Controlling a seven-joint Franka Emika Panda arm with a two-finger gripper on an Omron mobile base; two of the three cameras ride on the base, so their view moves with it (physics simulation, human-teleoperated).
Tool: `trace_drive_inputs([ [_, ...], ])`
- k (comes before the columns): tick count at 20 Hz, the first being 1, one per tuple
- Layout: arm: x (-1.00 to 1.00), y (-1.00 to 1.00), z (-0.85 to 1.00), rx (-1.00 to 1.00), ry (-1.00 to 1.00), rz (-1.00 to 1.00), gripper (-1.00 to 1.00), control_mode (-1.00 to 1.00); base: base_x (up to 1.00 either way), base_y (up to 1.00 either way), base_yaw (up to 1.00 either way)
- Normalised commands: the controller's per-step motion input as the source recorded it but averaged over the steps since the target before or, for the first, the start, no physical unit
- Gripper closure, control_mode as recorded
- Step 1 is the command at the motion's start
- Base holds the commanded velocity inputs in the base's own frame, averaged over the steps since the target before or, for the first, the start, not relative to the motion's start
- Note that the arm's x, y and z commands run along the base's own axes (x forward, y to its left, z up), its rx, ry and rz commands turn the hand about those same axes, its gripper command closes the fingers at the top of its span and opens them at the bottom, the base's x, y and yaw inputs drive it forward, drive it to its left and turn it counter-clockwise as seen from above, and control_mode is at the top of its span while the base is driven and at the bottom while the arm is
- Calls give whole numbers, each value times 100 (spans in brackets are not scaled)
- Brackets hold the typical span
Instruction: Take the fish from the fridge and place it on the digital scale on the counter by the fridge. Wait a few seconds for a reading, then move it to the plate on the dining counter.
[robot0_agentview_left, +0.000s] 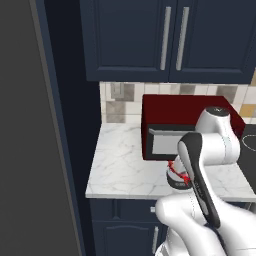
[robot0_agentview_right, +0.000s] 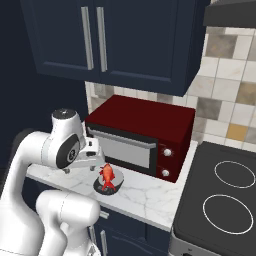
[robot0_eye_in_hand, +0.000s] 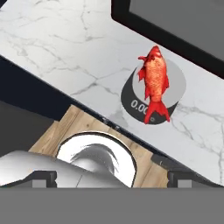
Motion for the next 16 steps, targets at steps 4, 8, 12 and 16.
trace_drive_inputs([
  [4, 60, -3, -50, -2, 2, 0, -100, -100, 0, 0, 0],
  [8, 41, -4, -52, 0, 0, 0, -100, -100, 0, 0, 0],
  [12, 46, -3, -50, 0, 0, 0, -100, -100, 0, 0, 0],
  [16, 50, -3, -41, 0, 0, 0, -100, -100, 0, 0, 0],
])
